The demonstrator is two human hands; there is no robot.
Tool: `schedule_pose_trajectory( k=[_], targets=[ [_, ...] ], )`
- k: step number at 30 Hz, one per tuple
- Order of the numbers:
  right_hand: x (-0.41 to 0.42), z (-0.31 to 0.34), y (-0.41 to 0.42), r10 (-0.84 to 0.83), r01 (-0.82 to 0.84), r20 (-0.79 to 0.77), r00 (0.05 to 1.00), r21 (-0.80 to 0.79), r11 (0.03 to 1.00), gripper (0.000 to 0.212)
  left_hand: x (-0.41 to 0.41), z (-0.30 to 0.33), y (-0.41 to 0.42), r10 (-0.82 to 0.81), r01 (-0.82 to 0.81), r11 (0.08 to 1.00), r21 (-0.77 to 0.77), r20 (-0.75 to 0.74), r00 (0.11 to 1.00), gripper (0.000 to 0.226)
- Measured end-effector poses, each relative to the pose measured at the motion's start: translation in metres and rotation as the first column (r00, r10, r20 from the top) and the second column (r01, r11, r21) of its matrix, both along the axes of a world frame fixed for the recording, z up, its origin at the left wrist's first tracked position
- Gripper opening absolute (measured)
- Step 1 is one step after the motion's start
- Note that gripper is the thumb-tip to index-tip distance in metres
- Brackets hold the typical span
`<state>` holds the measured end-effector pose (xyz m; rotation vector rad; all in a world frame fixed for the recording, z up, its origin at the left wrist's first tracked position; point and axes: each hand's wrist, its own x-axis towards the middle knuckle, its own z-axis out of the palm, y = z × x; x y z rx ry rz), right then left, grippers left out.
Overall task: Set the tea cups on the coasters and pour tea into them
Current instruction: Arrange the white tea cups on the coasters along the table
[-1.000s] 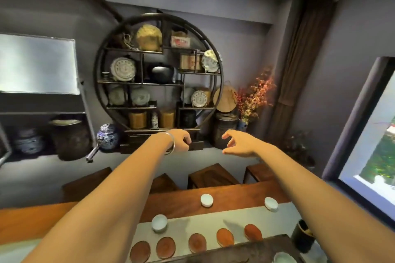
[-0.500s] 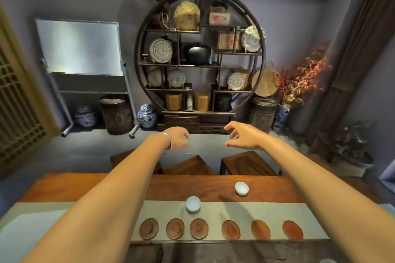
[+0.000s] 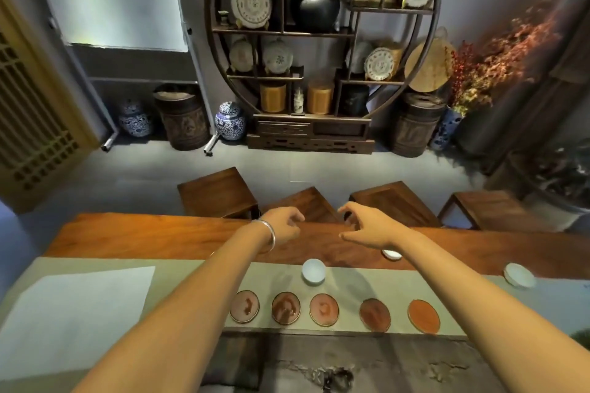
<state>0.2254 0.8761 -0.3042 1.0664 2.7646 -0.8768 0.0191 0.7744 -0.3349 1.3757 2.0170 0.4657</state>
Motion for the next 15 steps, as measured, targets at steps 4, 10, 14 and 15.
schedule_pose_trajectory(
  k=[4, 10, 14, 15],
  targets=[
    [0.001, -0.049, -0.002, -0.020, 0.019, -0.011, 1.000, -0.094, 0.995, 0.052, 0.001, -0.050, -0.007, 0.026, -0.026, 1.000, -0.013, 0.016, 1.000, 0.034],
    [0.004, -0.122, -0.005, -0.064, 0.070, 0.049, 0.997, -0.128, 0.989, 0.049, 0.002, -0.117, -0.013, 0.044, -0.040, 0.995, -0.092, 0.039, 0.998, 0.037],
    [-0.001, -0.158, -0.002, -0.094, 0.105, 0.073, 0.993, -0.171, 0.980, 0.059, 0.001, -0.150, -0.012, 0.113, -0.105, 0.988, -0.115, 0.066, 0.991, 0.038],
    [-0.003, -0.166, -0.001, -0.091, 0.103, 0.072, 0.993, -0.172, 0.980, 0.060, -0.002, -0.156, -0.013, 0.135, -0.129, 0.986, -0.104, 0.051, 0.990, 0.037]
  ],
)
